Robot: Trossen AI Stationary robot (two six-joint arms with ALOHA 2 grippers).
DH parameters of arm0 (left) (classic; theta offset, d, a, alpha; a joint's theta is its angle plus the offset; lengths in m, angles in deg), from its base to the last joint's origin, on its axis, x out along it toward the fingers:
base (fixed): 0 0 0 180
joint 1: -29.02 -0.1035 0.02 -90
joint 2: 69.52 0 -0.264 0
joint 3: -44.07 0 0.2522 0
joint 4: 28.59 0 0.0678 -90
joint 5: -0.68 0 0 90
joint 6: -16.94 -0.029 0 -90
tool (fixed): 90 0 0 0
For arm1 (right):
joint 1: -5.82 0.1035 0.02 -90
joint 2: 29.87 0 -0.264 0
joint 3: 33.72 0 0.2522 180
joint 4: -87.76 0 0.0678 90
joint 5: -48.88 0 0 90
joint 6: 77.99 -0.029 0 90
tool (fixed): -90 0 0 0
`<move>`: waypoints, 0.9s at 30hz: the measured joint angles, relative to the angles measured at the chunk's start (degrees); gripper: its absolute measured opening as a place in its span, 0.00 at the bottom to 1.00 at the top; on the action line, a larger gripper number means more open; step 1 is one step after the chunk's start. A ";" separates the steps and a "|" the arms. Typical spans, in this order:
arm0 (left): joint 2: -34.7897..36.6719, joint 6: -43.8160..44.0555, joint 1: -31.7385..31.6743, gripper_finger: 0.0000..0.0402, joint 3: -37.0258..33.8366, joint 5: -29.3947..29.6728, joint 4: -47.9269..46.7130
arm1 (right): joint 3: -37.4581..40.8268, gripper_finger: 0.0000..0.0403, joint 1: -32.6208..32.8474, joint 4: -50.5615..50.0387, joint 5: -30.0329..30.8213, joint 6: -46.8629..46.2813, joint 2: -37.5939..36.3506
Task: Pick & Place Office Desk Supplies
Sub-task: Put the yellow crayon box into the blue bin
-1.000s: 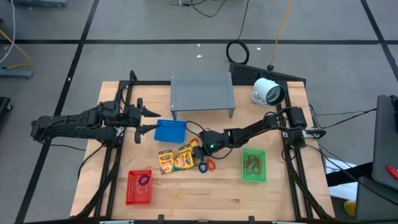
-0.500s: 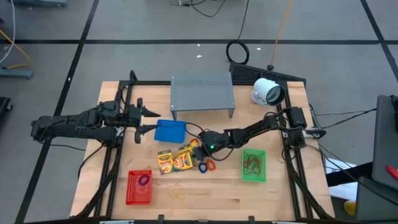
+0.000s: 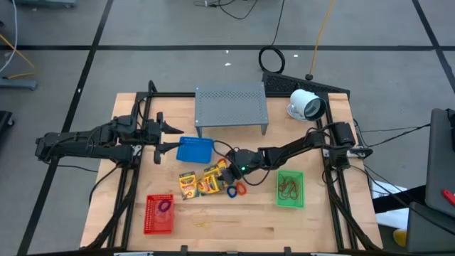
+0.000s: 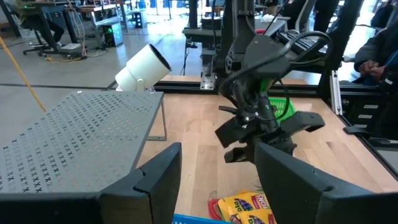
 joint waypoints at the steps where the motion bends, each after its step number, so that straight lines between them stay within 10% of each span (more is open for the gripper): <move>1: 0.00 0.08 0.00 0.53 0.00 0.01 0.01 | 0.04 0.00 0.00 -0.98 0.13 0.83 -0.52; 27: 0.02 0.87 -0.04 0.53 0.00 0.02 0.52 | 0.02 0.00 -1.03 -0.02 9.74 13.48 -11.56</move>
